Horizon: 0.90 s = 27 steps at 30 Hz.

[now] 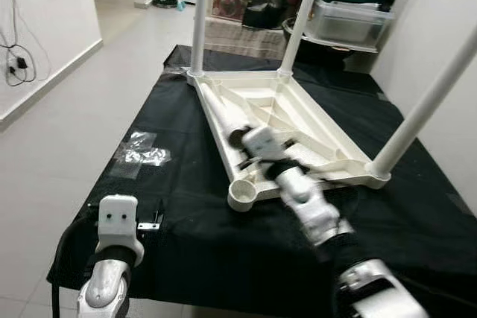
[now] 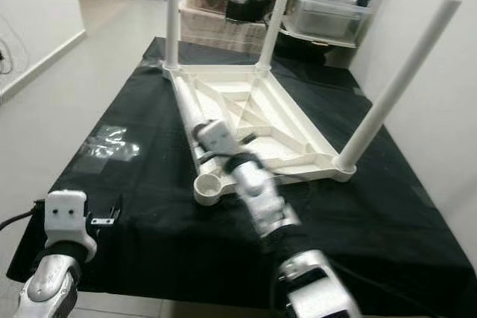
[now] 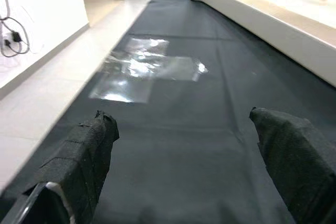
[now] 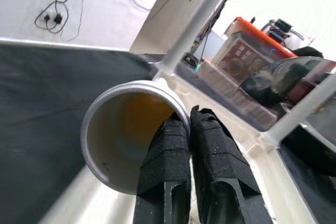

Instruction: Building children table

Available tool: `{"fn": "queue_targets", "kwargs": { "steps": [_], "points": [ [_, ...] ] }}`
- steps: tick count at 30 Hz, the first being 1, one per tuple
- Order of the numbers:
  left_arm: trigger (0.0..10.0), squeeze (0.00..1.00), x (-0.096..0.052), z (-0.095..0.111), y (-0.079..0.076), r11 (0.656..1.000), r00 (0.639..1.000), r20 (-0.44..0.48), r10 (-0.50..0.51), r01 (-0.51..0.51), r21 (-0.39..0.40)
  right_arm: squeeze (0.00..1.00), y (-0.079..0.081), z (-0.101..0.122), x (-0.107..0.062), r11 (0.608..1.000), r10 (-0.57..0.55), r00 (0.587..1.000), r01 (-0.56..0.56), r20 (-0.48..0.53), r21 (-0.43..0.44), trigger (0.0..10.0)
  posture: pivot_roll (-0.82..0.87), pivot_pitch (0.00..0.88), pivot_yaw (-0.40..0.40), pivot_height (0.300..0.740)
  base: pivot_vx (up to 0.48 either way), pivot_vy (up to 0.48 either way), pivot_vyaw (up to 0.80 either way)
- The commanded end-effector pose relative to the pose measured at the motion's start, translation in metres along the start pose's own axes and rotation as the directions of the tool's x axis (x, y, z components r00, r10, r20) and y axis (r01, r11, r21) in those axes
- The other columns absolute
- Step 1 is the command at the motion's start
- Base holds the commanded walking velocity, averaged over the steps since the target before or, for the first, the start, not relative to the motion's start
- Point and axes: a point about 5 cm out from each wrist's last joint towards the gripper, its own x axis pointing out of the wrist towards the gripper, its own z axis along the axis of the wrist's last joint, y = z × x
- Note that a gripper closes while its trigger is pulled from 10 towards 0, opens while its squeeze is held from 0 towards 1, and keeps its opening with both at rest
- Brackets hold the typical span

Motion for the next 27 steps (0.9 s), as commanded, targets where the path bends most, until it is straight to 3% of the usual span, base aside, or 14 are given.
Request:
{"fn": "queue_targets", "kwargs": {
  "steps": [1,2,5,10,11,12,14,16,19,20,21,24,25,27],
  "points": [
    [10.0,0.00,0.001,-0.003,-0.001,1.000,1.000,-0.017,-0.009,0.008,-0.008,0.00,-0.020,0.013,0.000,0.999,-0.027,0.997,0.026,0.076,0.023,0.0,0.04,0.000,-0.112,0.740,0.000,0.000,0.00],
    [10.0,0.00,0.001,-0.003,-0.001,1.000,1.000,-0.017,-0.009,0.008,-0.008,0.00,-0.020,0.013,0.000,0.999,-0.027,0.997,0.026,0.076,0.023,0.0,0.04,0.000,-0.112,0.740,0.000,0.000,0.00],
    [10.0,0.00,0.003,-0.001,-0.001,0.999,1.000,-0.008,-0.009,0.009,-0.039,0.00,-0.056,0.014,-0.013,0.993,-0.054,0.994,0.043,0.091,0.114,0.0,0.03,0.000,-0.106,0.740,0.000,0.000,0.00],
    [10.0,0.00,0.005,0.000,0.000,0.998,1.000,-0.006,-0.007,0.007,-0.058,0.00,-0.063,0.015,-0.016,0.985,-0.061,0.993,0.043,0.098,0.168,0.0,0.03,0.000,-0.102,0.740,0.000,0.000,0.00],
    [10.0,0.00,0.007,0.004,0.000,0.988,1.000,0.003,-0.014,0.015,-0.156,0.00,-0.064,0.014,-0.022,0.953,-0.041,0.994,0.007,0.106,0.303,0.0,0.03,0.000,-0.098,0.740,0.000,0.000,0.00],
    [10.0,0.00,0.007,0.004,0.000,0.988,1.000,0.003,-0.014,0.015,-0.156,0.00,-0.064,0.014,-0.022,0.953,-0.041,0.994,0.007,0.106,0.303,0.0,0.03,0.000,-0.098,0.740,0.000,0.000,0.00],
    [10.0,0.00,0.012,0.017,-0.004,0.915,0.994,0.041,-0.097,0.105,-0.390,0.00,-0.055,0.015,-0.031,0.852,0.042,0.985,-0.124,0.169,0.508,0.0,0.03,0.000,-0.093,0.740,0.000,0.000,0.00],
    [10.0,0.00,0.012,0.017,-0.004,0.915,0.994,0.041,-0.097,0.105,-0.390,0.00,-0.055,0.015,-0.031,0.852,0.042,0.985,-0.124,0.169,0.508,0.0,0.03,0.000,-0.093,0.740,0.000,0.000,0.00],
    [10.0,0.00,0.012,0.041,-0.009,0.709,0.957,0.193,-0.215,0.289,-0.644,0.00,-0.031,0.017,-0.041,0.674,0.207,0.942,-0.332,0.263,0.660,0.0,0.02,0.000,-0.091,0.740,0.000,0.000,0.00],
    [10.0,0.00,0.012,0.041,-0.009,0.709,0.957,0.193,-0.215,0.289,-0.644,0.00,-0.031,0.017,-0.041,0.674,0.207,0.942,-0.332,0.263,0.660,0.0,0.02,0.000,-0.091,0.740,0.000,0.000,0.00],
    [10.0,0.00,0.012,0.048,-0.009,0.633,0.940,0.245,-0.237,0.340,-0.696,0.00,-0.021,0.016,-0.045,0.607,0.253,0.925,-0.381,0.285,0.698,0.0,0.02,0.000,-0.093,0.740,0.000,0.000,0.00],
    [10.0,0.00,0.012,0.051,-0.009,0.587,0.929,0.275,-0.248,0.370,-0.720,0.00,-0.014,0.015,-0.047,0.566,0.278,0.913,-0.406,0.298,0.718,0.0,0.02,0.000,-0.093,0.740,0.000,0.000,0.00],
    [10.0,0.00,0.014,0.052,-0.009,0.552,0.923,0.292,-0.252,0.385,-0.740,0.00,-0.008,0.014,-0.048,0.504,0.284,0.906,-0.419,0.313,0.756,0.0,0.02,0.000,-0.095,0.740,0.000,0.000,0.00],
    [10.0,0.00,0.015,0.053,-0.009,0.517,0.919,0.305,-0.250,0.393,-0.760,0.00,0.000,0.016,-0.051,0.443,0.293,0.894,-0.442,0.340,0.780,0.0,0.02,0.000,-0.095,0.740,0.000,0.000,0.00]
  ]
}}
